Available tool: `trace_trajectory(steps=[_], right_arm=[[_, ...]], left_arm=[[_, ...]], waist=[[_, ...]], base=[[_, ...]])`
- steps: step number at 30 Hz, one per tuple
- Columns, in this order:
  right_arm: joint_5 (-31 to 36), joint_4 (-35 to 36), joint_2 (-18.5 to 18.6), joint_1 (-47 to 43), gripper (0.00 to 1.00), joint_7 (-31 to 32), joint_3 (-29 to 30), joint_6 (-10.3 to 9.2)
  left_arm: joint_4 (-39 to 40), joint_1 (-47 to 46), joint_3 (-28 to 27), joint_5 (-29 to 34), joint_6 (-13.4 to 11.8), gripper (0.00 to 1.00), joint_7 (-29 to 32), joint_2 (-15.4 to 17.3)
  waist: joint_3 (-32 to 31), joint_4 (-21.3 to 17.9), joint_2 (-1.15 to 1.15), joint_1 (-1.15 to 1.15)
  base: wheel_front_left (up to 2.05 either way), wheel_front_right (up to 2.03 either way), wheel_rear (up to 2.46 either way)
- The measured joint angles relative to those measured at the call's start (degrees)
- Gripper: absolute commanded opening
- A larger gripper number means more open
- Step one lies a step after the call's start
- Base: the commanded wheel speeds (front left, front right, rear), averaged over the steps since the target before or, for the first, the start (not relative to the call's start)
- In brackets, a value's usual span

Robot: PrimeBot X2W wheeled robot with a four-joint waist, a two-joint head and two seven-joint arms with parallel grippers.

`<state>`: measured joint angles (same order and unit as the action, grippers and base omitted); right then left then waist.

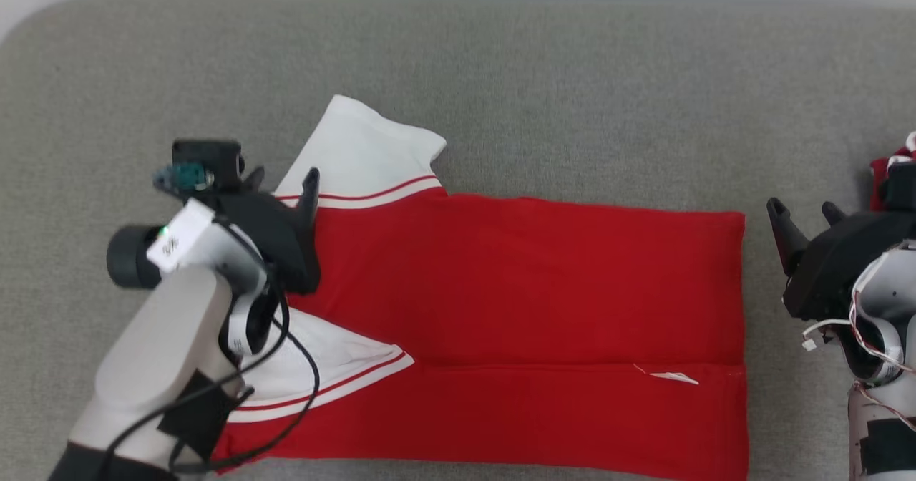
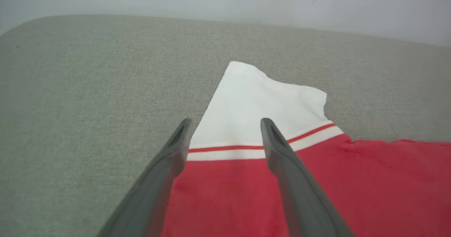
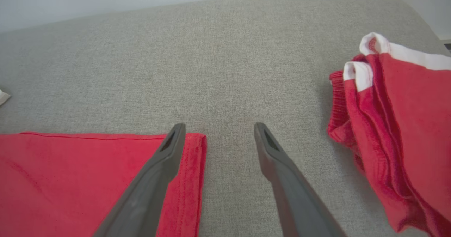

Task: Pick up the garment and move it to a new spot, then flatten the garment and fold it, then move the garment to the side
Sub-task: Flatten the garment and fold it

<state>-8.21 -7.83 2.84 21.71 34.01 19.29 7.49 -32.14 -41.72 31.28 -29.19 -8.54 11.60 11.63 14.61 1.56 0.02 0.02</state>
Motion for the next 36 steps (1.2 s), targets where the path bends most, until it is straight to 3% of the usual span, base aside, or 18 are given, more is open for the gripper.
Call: trace_trajectory(steps=[3, 13, 36], right_arm=[[0.1, 0.3, 0.0, 2.1, 1.00, 5.5, -2.6, 0.00], [-1.1, 3.3, 0.1, 3.1, 1.00, 11.4, -6.9, 0.00], [-3.9, 10.6, 0.1, 1.1, 1.00, 14.3, -12.3, 0.00]], left_arm=[[-4.5, -6.0, 0.1, 0.1, 0.9, 1.00, 2.4, -0.2], [-12.3, -17.7, 1.5, 0.7, 2.8, 1.00, 9.1, -0.4], [-23.8, -31.8, 7.3, 5.4, 7.0, 1.00, 13.3, -1.2]], waist=[[4.1, -0.1, 0.00, 0.00], [10.1, -0.4, 0.00, 0.00], [14.3, -4.3, -0.02, -0.01]], base=[[0.00, 0.00, 0.00], [0.00, 0.00, 0.00], [0.00, 0.00, 0.00]])
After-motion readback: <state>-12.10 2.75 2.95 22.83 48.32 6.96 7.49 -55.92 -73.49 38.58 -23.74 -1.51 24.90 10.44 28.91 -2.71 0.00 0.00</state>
